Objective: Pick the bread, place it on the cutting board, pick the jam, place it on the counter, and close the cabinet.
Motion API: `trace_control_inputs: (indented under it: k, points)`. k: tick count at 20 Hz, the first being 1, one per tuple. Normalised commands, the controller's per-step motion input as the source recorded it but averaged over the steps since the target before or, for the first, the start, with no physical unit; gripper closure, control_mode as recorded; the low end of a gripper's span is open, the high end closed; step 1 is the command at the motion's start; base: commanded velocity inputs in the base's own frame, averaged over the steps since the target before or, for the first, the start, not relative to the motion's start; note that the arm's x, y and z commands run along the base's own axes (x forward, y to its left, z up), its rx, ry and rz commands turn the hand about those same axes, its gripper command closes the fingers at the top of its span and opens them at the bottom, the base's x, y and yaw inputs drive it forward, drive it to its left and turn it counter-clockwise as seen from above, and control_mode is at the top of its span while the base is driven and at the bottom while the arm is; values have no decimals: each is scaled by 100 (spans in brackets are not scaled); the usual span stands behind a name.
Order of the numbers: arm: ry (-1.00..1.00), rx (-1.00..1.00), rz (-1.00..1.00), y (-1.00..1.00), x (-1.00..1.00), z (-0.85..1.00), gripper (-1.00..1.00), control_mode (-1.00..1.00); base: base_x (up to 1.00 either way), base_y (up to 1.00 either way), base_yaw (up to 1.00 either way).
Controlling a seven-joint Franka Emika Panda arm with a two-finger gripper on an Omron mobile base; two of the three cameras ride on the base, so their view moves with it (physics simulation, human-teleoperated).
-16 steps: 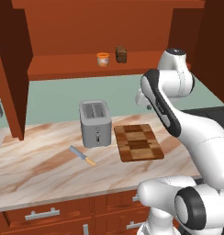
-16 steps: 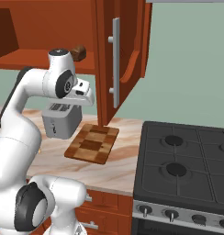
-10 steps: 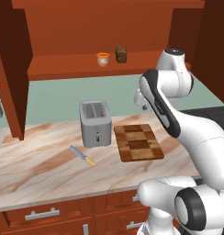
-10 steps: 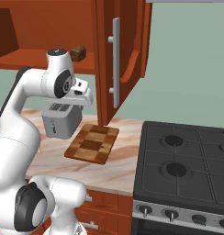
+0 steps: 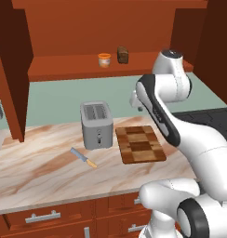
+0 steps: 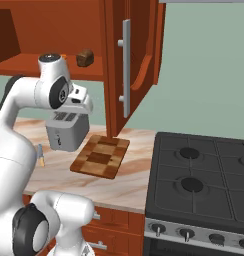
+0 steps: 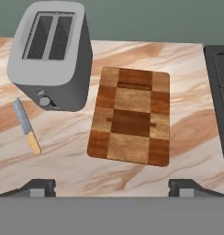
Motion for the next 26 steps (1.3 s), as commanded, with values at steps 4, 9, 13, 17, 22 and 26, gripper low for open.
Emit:
trace_control_inputs:
  k: [4, 9, 13, 17, 22, 26]
  points:
    - [-15, 0, 0, 30, -12, 13, -100, -100, 0, 0, 0]
    - [-18, 0, 0, 23, -8, 17, -100, -100, 0, 0, 0]
    - [-13, 0, 0, 19, 0, 28, -100, -100, 0, 0, 0]
    - [-12, 0, 0, 16, 0, 32, -100, -100, 0, 0, 0]
    - [-11, 0, 0, 13, 0, 29, -100, -100, 0, 0, 0]
    - [-9, 0, 0, 13, 0, 27, -100, -100, 0, 0, 0]
